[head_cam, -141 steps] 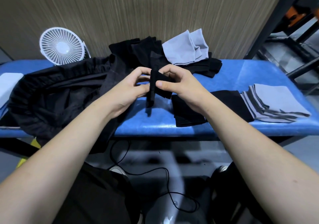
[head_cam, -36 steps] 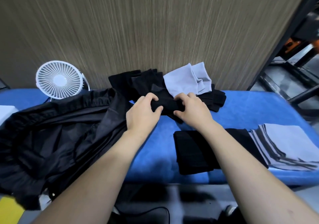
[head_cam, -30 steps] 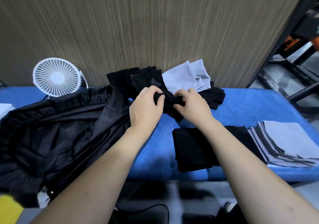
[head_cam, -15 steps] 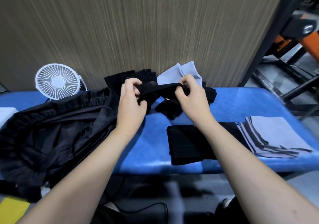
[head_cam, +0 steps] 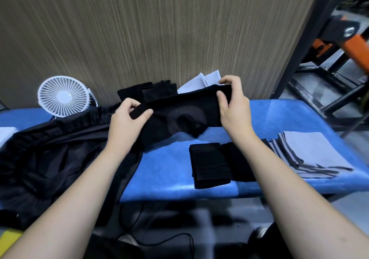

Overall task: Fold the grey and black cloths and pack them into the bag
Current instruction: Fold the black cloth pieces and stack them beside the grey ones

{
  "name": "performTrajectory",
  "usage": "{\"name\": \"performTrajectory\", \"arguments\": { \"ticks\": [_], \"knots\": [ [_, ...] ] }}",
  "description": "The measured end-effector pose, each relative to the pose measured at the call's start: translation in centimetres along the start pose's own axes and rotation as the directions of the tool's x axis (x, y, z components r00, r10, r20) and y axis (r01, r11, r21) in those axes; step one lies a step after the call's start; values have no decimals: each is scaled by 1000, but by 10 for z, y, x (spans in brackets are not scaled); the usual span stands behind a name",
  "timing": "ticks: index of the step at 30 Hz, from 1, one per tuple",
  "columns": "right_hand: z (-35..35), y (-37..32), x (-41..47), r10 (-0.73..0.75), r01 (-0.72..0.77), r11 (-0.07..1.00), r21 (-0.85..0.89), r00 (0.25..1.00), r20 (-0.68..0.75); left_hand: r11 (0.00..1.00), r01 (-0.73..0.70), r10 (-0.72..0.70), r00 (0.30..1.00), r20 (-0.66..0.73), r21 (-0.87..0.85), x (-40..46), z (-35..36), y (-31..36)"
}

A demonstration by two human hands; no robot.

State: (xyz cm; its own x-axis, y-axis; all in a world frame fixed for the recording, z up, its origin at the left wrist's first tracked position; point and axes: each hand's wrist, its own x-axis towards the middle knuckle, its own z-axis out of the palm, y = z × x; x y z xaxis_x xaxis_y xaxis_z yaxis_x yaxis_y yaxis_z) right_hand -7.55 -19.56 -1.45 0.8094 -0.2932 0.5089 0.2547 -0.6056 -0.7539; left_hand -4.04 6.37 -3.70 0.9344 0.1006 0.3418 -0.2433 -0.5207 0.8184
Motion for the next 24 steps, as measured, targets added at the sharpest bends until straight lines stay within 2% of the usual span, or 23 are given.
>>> {"name": "performTrajectory", "arguments": {
  "ticks": [4,7,11,15,20,24],
  "knots": [
    [-9,13,5,130,-137,989,62,986,103,957,148,-110,981,162,-251,-3,-6,-6],
    [-17,21,5,266,-297,947,123,939,220,882,276,-164,939,301,-381,-11,-11,-8],
    [-30,21,0,261,-342,919,194,900,348,774,428,-232,877,420,-467,-21,-18,-3],
    [-36,23,-9,283,-377,912,160,863,418,722,506,-251,828,502,-473,-30,-22,-1],
    [-42,19,-21,331,-400,916,33,799,502,704,608,-319,732,602,-367,-40,-24,-1],
    [-44,19,-23,316,-313,946,-88,819,479,723,639,-370,679,634,-262,-48,-20,-3]
  ]
}}
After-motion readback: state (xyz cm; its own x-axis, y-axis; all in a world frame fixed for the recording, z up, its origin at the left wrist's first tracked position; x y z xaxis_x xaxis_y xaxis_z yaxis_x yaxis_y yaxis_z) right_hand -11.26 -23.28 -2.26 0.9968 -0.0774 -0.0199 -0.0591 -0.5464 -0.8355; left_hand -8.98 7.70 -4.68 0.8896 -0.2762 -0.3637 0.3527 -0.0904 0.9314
